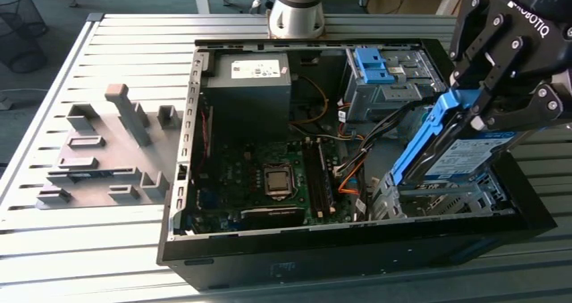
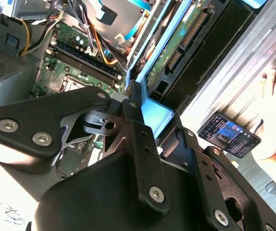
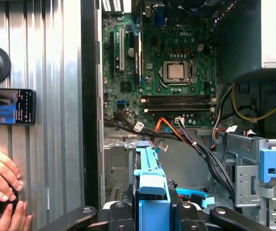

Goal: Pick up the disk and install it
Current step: 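Insert the disk into the insertion slot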

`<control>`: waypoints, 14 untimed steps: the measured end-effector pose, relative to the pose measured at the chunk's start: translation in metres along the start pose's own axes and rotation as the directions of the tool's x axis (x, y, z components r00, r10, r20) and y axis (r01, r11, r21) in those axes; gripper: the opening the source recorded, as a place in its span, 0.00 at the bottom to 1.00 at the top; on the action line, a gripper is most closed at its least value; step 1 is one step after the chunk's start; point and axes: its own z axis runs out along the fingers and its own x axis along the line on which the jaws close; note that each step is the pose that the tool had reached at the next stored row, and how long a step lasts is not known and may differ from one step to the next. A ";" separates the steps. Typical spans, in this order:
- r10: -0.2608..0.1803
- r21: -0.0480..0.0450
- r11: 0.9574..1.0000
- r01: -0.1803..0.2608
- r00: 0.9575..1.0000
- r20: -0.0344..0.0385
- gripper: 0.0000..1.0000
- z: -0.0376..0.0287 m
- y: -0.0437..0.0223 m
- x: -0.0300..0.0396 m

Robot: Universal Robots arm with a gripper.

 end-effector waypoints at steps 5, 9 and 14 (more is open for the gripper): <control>0.005 0.000 1.000 -0.005 1.000 0.000 0.36 0.0016 0.0000 0.0000; 0.005 0.000 1.000 -0.005 1.000 0.000 0.36 0.0036 0.0000 0.0001; 0.005 0.000 1.000 -0.005 1.000 0.000 0.36 0.0079 0.0000 0.0002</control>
